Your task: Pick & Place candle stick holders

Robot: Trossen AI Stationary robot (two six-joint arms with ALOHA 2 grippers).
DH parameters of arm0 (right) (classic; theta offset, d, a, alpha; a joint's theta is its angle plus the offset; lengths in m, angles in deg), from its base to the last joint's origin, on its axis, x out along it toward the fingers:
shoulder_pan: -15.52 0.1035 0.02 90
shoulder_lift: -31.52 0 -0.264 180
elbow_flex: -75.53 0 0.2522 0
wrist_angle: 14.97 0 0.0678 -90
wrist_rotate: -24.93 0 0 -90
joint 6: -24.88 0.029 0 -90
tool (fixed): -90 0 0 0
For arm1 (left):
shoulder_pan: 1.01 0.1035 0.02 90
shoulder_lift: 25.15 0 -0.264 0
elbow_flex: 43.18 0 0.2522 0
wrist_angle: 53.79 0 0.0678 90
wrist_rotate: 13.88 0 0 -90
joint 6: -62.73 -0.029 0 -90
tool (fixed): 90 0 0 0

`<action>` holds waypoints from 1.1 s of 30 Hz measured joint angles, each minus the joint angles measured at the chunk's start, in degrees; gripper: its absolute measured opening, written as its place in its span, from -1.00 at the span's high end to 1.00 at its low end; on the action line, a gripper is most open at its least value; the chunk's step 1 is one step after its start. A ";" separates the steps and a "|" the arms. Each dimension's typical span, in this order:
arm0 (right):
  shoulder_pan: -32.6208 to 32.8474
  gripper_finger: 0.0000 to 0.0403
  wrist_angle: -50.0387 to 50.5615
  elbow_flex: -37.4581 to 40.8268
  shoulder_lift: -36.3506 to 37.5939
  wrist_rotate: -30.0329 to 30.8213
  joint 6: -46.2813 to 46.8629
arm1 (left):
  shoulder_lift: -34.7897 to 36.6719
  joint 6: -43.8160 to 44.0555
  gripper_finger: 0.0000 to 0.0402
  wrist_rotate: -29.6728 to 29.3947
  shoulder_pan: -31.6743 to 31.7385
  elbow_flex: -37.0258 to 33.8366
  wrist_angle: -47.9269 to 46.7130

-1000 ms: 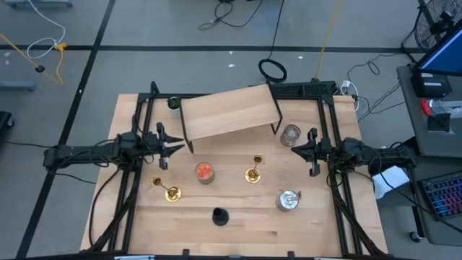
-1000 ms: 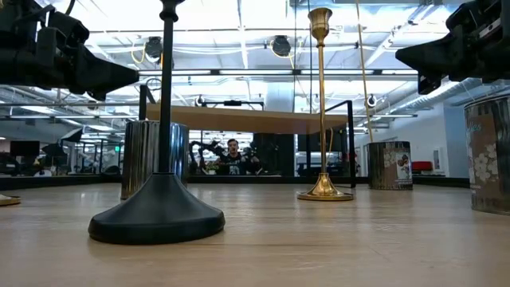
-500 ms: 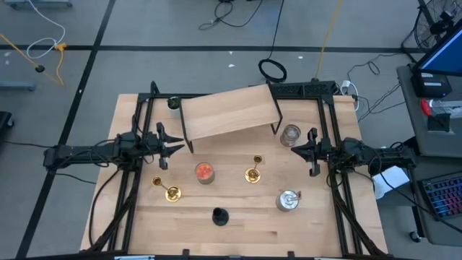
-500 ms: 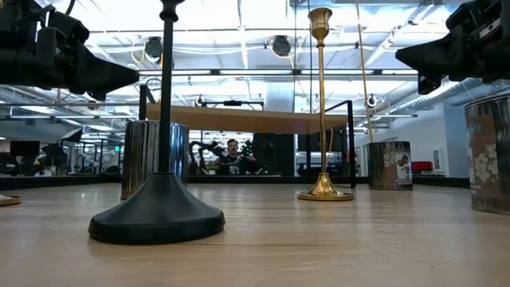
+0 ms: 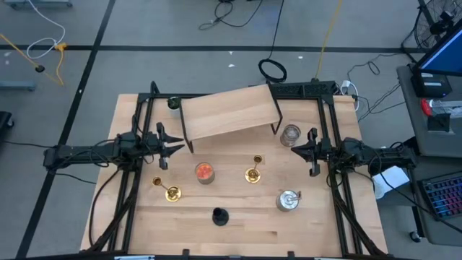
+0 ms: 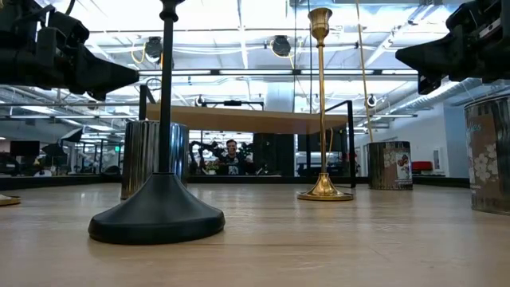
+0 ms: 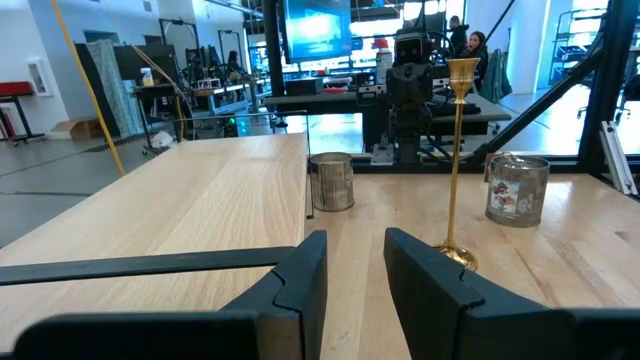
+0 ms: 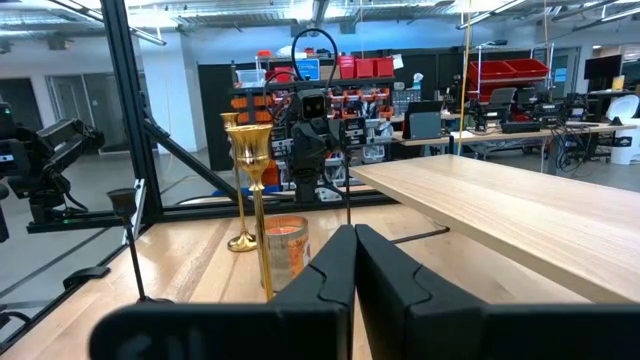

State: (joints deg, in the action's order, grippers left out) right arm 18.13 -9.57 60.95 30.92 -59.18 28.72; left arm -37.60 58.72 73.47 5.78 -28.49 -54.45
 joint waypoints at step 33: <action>0.00 0.98 0.00 0.00 -0.02 0.00 0.00 | -0.01 0.00 0.46 0.00 -0.02 0.00 0.02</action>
State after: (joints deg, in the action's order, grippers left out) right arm 18.13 -9.57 60.95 30.90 -59.18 28.72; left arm -37.61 58.72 73.47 5.76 -28.49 -54.43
